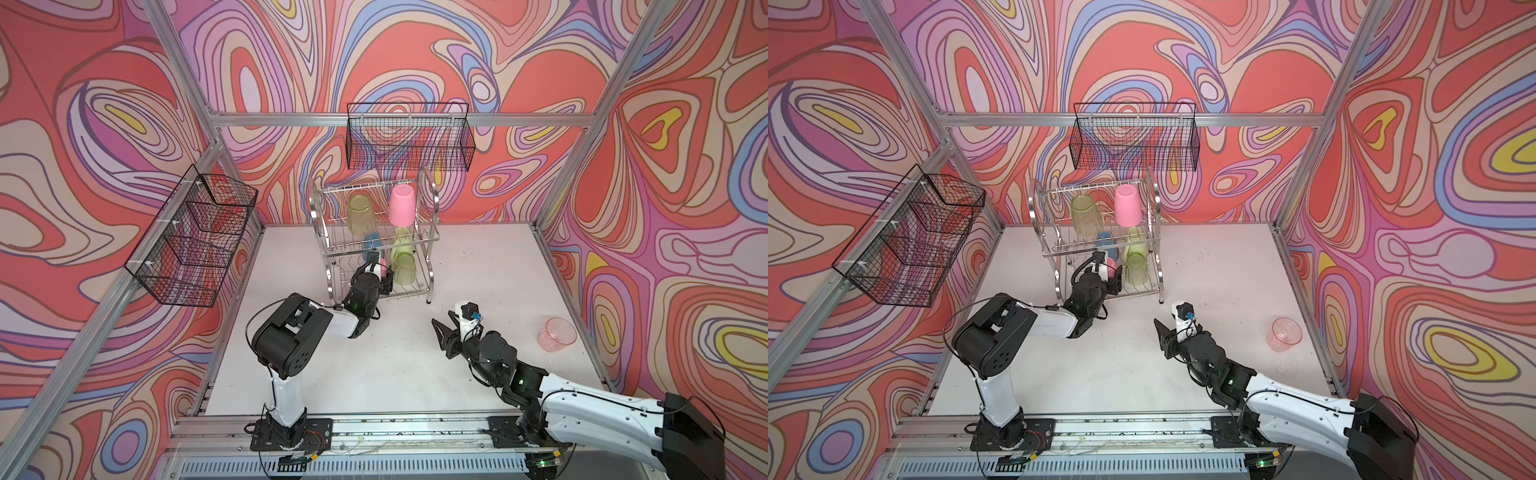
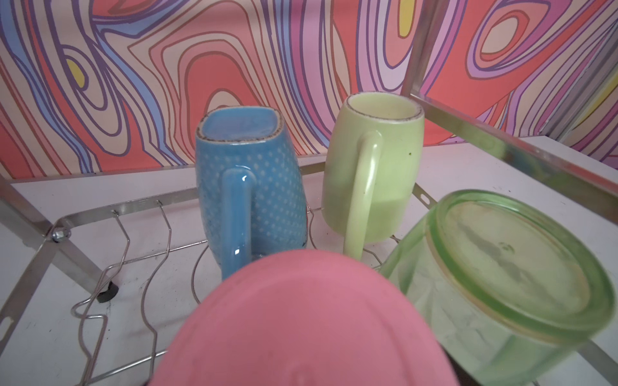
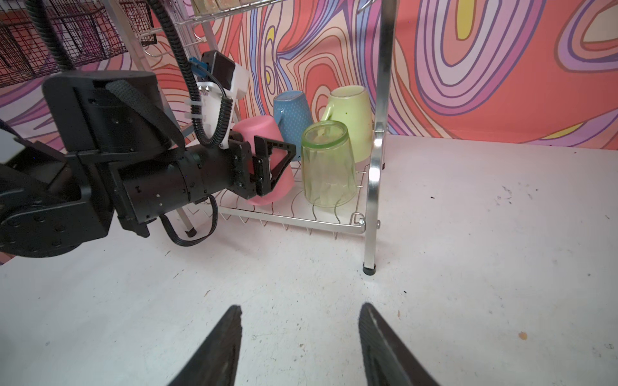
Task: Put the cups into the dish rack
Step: 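Lower the pink cup into the lower rack tier with the left gripper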
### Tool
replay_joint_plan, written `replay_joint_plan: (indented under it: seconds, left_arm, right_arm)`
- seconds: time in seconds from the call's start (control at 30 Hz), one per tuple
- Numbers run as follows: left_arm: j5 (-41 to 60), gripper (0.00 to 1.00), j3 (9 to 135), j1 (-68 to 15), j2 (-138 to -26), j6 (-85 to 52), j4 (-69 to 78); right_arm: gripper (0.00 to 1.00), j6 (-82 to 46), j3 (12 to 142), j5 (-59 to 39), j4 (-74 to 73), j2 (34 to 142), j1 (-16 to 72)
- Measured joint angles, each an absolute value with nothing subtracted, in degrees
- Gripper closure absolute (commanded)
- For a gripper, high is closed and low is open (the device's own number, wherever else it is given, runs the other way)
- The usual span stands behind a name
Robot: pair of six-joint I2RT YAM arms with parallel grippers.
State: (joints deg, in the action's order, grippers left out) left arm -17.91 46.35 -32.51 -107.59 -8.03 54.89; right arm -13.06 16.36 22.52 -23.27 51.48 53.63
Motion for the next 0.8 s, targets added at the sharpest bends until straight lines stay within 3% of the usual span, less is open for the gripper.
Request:
replay_joint_plan:
  seconds: [0.27,0.57,0.8]
  left_arm:
    - [-18.33,0.27,46.35,-32.34,-108.31,-7.46,56.07]
    - [-18.48,0.11,46.35,-32.23,-108.51,-6.81,56.82]
    - [-18.48,0.09,46.17,-32.23,-108.47,-5.93,56.84]
  right_arm:
    - [0.41,-13.56,16.36,21.15,-24.12,53.21,52.8]
    - [0.39,-13.65,16.36,19.46,-24.93,54.63,51.88]
    - [0.38,-13.65,16.38,18.65,-24.91,54.94,51.59]
